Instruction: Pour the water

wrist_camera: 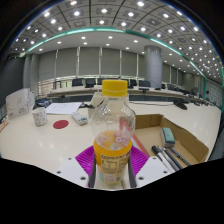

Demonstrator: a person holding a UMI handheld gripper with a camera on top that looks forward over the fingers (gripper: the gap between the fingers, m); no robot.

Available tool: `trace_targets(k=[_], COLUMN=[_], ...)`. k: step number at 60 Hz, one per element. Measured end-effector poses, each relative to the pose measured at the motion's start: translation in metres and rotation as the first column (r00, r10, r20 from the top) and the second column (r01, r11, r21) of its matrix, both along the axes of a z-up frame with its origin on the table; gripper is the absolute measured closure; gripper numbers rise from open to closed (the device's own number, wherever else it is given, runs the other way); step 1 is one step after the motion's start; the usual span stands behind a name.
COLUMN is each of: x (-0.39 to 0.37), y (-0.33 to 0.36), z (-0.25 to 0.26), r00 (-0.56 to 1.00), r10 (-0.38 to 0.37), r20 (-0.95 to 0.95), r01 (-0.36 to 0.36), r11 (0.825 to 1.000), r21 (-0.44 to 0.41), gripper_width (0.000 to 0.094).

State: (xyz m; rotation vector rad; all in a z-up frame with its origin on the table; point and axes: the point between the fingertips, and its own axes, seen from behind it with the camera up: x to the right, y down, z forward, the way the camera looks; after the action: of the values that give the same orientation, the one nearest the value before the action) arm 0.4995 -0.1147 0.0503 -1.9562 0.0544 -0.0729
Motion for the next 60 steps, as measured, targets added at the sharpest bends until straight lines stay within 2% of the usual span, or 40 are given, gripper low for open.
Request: trace_targets(k=[9,26,35,42,48,60], x=[-0.011,-0.037,-0.069,-0.1,-0.135,-0.214], y=[0.002,0.041,0.085,0.122,0.154,0.218], z=[-0.002,0.046,0.098,0.138,0.157,0.159], r00=[1.0,0.978,0.898,0.755,0.565,0.071], r10=[0.024,0.005,-0.023,-0.054,-0.044,0.067], r20=[-0.004,0.211,0.439,0.653,0.824,0.995], r01=[-0.024,0.006,0.04,0.08,0.093,0.004], r11=[0.999,0.999,0.999,0.997,0.996,0.998], r21=[-0.033,-0.049,-0.03,-0.011,-0.011,-0.067], gripper_width=[0.0551,0.0552,0.0553,0.0553,0.0553,0.0552])
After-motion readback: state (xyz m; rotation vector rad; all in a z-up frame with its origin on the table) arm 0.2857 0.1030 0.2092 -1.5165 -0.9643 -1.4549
